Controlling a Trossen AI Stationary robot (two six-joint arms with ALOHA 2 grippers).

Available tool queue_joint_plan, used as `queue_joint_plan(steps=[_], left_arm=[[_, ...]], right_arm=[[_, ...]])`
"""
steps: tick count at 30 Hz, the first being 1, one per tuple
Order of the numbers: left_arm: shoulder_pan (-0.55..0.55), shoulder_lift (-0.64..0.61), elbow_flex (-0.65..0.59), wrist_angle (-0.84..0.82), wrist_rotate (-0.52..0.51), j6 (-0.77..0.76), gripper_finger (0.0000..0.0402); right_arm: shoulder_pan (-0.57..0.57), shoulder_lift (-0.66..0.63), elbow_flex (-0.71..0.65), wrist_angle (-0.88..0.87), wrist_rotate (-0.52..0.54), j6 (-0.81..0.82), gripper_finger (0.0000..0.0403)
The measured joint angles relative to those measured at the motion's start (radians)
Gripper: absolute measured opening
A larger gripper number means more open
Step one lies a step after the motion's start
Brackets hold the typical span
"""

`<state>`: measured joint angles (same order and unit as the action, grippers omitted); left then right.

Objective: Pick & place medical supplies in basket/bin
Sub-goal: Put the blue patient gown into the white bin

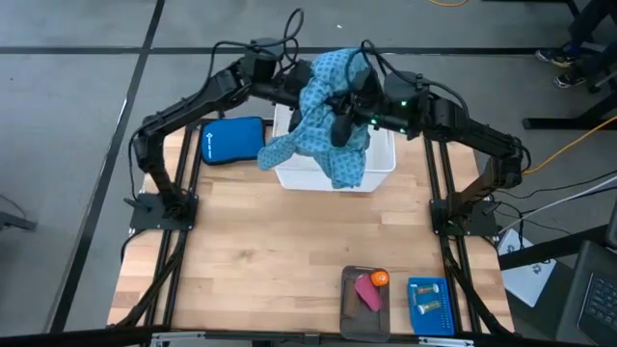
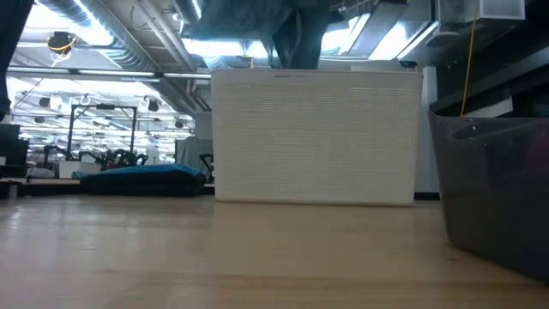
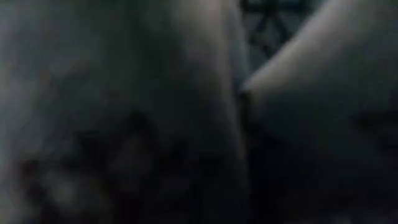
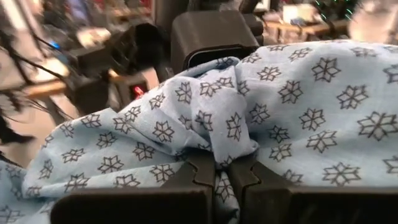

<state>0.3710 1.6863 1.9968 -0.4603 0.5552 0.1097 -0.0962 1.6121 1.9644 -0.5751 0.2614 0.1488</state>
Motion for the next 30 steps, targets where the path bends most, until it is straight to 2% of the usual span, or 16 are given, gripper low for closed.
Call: queue_joint_plan(steps=[8,13,19,30], left_arm=[[0.016,0.074,-0.003,-0.001,-0.010,0.010,0.0009],[0.033,0.125,-0.004,0.044,-0.004,0.016,0.0009],[0.051,0.181,-0.004,0.117,0.049,0.038,0.0009],[0.116,0.260,-0.004,0.278,0.203,0.017,0.0011]], right_arm=[[-0.003,0.001,-0.001,-0.202,0.125,0.062,0.0005],[-0.028,0.004,-0.003,-0.307,0.140,0.087,0.0005],[-0.040,0.007,-0.005,-0.423,0.183,0.105,0.0005],[-0.111,0.013,-0.005,-0.481,0.186,0.099,0.0005]])
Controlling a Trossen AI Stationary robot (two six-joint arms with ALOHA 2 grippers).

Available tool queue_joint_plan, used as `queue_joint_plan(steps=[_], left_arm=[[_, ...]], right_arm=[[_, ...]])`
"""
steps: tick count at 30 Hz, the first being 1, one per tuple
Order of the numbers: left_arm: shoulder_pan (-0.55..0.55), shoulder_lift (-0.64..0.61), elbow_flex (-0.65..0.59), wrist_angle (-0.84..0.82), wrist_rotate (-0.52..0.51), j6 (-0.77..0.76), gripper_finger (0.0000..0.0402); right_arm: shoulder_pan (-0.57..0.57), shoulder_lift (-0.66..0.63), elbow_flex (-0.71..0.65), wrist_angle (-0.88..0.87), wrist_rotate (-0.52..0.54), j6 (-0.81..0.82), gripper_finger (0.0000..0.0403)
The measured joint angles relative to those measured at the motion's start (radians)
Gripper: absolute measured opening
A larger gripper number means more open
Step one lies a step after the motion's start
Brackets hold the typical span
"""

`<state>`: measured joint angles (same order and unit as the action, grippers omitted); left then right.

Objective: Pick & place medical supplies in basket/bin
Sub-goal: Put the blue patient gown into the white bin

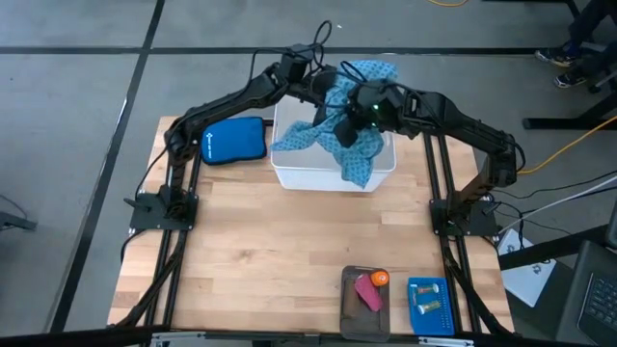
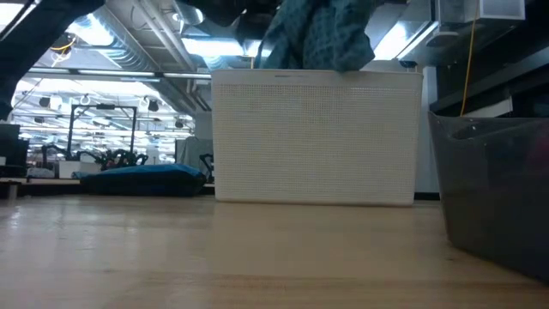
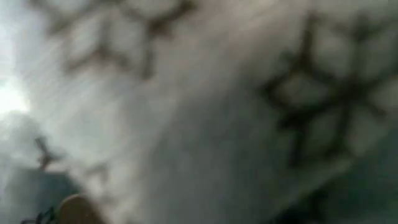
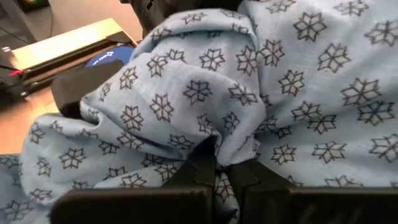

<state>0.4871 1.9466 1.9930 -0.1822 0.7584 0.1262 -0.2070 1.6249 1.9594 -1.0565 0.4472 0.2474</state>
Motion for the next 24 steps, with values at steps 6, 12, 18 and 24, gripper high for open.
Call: queue_joint_plan(steps=[6,12,18,24], left_arm=[[0.040,0.048,0.002,0.061,0.081,-0.012,0.0012],[0.096,0.082,0.002,0.059,0.116,0.032,0.0012],[0.143,0.086,0.004,0.058,0.121,0.073,0.0012],[0.160,0.103,0.004,0.031,0.143,0.076,0.0012]], right_arm=[[-0.051,0.024,0.000,-0.028,-0.017,0.001,0.0005],[-0.131,0.067,0.000,-0.032,-0.066,-0.032,0.0005],[-0.219,0.084,0.000,0.020,-0.143,-0.066,0.0005],[-0.249,0.110,0.001,0.027,-0.197,-0.080,0.0005]])
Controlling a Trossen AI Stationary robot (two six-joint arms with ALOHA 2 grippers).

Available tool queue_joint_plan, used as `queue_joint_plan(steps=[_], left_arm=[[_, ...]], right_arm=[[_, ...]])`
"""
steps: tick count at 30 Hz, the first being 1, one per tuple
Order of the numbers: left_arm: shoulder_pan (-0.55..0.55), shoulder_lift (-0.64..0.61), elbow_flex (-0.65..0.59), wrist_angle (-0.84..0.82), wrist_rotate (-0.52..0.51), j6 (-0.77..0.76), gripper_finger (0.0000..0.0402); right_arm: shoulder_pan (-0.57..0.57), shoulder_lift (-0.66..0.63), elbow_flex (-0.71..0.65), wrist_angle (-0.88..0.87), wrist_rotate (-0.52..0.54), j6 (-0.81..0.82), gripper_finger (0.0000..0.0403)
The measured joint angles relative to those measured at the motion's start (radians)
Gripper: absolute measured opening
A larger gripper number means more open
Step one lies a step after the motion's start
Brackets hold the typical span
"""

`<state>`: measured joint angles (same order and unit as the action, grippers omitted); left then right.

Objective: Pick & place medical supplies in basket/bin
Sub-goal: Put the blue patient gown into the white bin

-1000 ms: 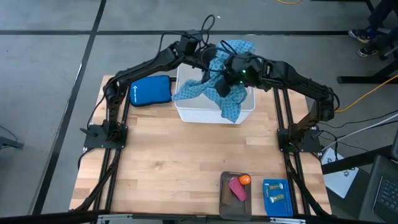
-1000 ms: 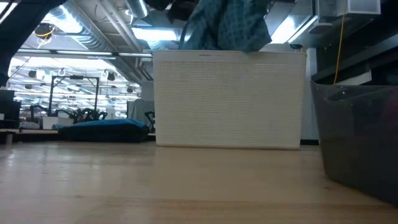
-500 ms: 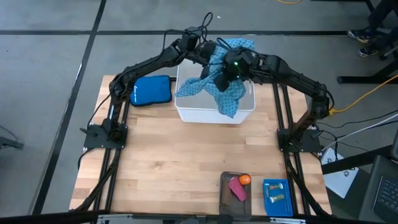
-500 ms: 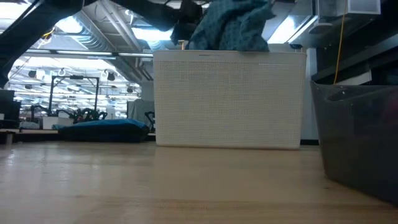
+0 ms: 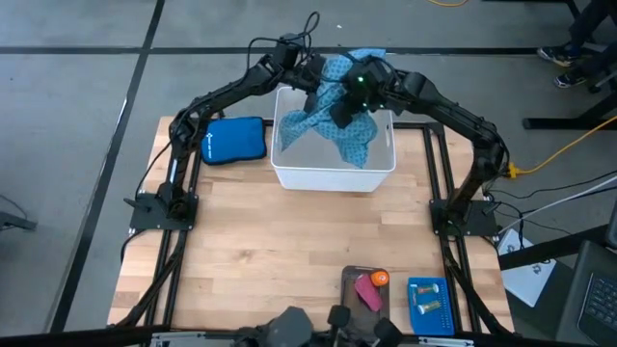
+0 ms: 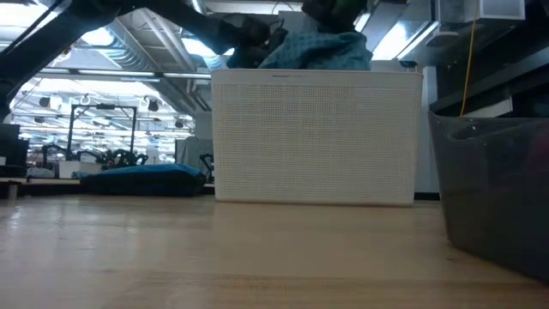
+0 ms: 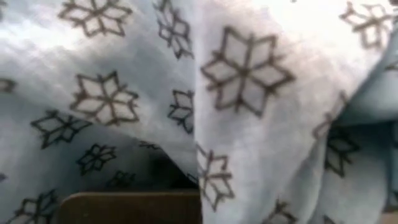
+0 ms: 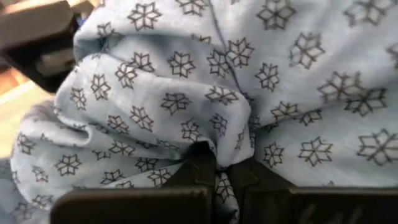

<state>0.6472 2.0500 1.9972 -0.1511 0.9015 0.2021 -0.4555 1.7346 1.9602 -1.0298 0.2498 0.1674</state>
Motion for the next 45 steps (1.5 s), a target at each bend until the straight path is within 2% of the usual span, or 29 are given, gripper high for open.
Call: queue_joint_plan(steps=[9,11,14,18,28,35,39,45], left_arm=[[0.000,0.096,0.000,-0.096,0.054,-0.002,0.0013],[0.000,0.105,0.000,-0.120,0.056,-0.003,0.0013],[0.004,0.105,0.000,-0.188,0.044,-0.002,0.0013],[0.011,0.105,0.000,-0.312,-0.004,0.059,0.0022],[0.022,0.098,0.000,-0.440,-0.011,0.049,0.0108],[0.015,0.015,-0.002,-0.521,-0.014,0.044,0.0153],[0.007,-0.045,-0.002,-0.602,-0.057,0.045,0.0159],[0.002,-0.122,-0.002,-0.777,-0.204,0.102,0.0155]], right_arm=[[-0.016,0.066,-0.001,-0.156,-0.003,0.028,0.0005],[-0.024,0.078,-0.001,-0.169,-0.033,0.037,0.0005],[-0.040,0.086,-0.001,-0.180,-0.097,0.052,0.0005],[-0.051,0.096,-0.001,-0.183,-0.108,0.053,0.0005],[-0.050,0.094,-0.001,-0.202,-0.127,0.057,0.0005],[-0.050,0.095,0.000,-0.276,-0.162,0.061,0.0005],[-0.050,0.116,0.000,-0.311,-0.165,0.060,0.0005],[-0.050,0.163,0.000,-0.309,-0.218,0.056,0.0005]])
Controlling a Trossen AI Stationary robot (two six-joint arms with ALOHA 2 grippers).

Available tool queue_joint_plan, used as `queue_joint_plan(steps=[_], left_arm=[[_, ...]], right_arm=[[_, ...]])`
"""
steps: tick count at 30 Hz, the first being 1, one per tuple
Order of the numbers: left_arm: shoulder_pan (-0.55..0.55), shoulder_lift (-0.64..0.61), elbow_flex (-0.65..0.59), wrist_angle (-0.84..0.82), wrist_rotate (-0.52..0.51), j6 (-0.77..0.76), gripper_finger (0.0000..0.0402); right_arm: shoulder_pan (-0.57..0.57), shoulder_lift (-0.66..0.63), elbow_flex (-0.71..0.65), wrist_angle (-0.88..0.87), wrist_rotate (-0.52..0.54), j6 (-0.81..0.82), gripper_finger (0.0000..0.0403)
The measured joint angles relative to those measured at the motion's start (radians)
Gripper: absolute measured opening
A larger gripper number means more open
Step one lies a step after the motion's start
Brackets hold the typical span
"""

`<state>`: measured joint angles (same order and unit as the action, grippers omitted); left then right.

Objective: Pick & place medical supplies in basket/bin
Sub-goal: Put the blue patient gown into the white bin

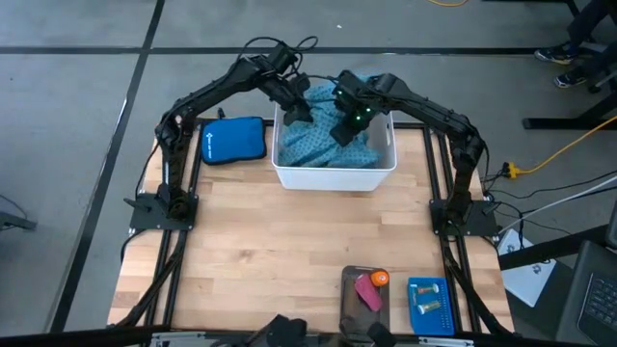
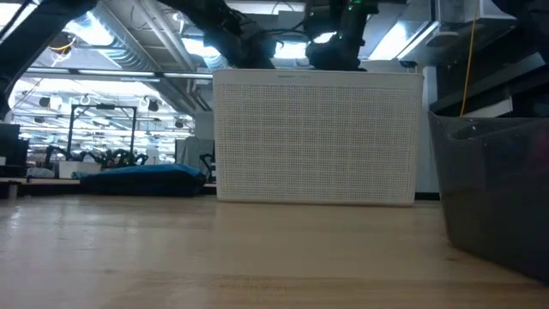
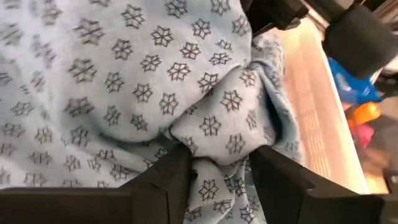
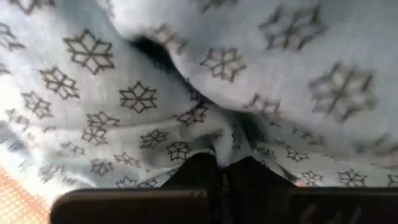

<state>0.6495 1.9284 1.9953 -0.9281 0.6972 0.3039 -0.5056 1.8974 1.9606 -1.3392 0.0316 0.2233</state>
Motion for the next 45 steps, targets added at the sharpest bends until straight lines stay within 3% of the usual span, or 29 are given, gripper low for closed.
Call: queue_joint_plan(steps=[6,14,22,36,45], left_arm=[[-0.008,-0.059,0.000,-0.081,-0.060,0.011,0.0155],[-0.020,-0.120,-0.002,-0.193,-0.235,0.060,0.0161],[-0.037,-0.233,-0.001,-0.194,-0.258,0.050,0.0160],[-0.108,-0.470,-0.001,-0.189,-0.260,-0.032,0.0164],[-0.166,-0.498,-0.001,-0.190,-0.261,-0.057,0.0164]], right_arm=[[0.006,0.076,0.001,0.005,-0.053,-0.009,0.0005],[0.006,0.144,0.001,0.007,-0.089,-0.030,0.0005],[0.006,0.170,0.001,0.011,-0.149,-0.029,0.0005],[0.024,0.331,0.000,0.015,-0.253,-0.027,0.0005],[0.023,0.274,0.000,0.014,-0.234,-0.026,0.0005]])
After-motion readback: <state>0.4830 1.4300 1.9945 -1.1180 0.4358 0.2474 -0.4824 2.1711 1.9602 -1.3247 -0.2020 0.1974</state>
